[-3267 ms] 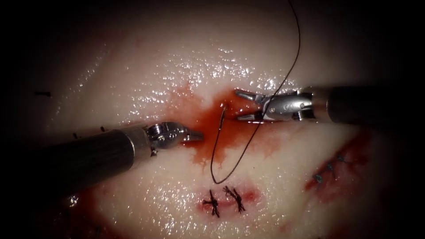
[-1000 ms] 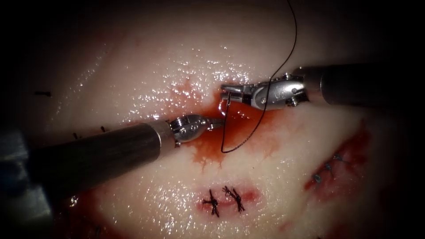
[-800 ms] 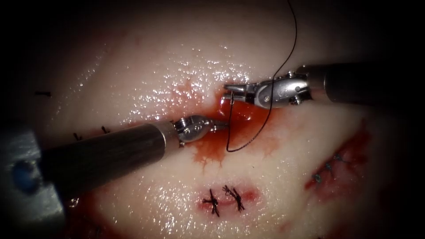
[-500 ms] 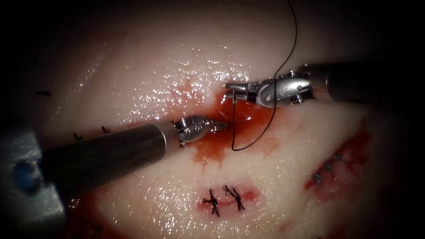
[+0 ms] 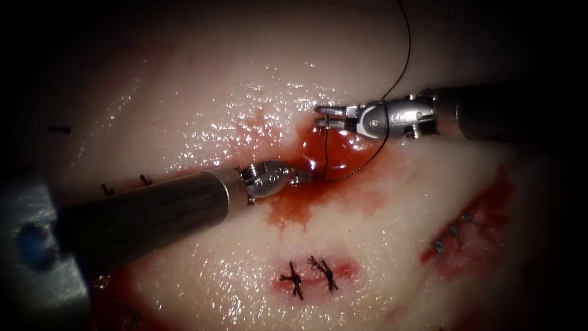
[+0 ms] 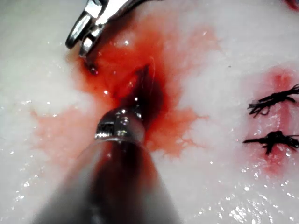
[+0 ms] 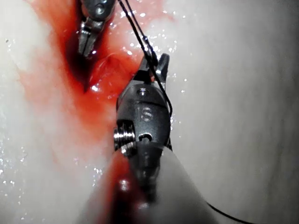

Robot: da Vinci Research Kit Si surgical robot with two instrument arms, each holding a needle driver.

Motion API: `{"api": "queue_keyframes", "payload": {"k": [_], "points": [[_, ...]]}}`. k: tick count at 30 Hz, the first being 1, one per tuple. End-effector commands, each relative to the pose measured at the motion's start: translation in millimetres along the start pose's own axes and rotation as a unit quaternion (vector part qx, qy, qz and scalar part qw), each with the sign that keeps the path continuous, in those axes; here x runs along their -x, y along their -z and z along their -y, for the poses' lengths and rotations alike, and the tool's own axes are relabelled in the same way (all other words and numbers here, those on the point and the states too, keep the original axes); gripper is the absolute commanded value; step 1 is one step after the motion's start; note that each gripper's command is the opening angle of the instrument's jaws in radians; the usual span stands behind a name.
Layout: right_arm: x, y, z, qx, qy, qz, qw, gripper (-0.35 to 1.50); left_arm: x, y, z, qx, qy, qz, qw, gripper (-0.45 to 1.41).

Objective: Wound Closure

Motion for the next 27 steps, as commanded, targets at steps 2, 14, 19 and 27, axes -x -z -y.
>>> {"api": "queue_keyframes", "payload": {"k": [2, 14, 19, 27], "points": [[0.2, -0.7, -0.1, -0.004, -0.03, 0.003, 1.0, -0.35, 0.0, -0.8, 0.1, 0.001, 0.0, -0.001, 1.0, -0.37], [1.3, -1.1, -2.2, -0.033, -0.225, 0.049, 0.973, -0.35, 0.0, 0.2, 0.1, 0.008, -0.001, 0.004, 1.0, -0.35], [2.1, -1.3, -3.2, -0.058, -0.316, 0.035, 0.946, -0.35, 0.0, 0.3, 0.2, 0.008, -0.001, 0.003, 1.0, -0.35], [2.6, -2.6, -3.4, -0.094, -0.433, 0.035, 0.896, -0.35, 0.9, 0.7, 1.1, 0.003, 0.002, 0.006, 1.0, -0.35]]}}
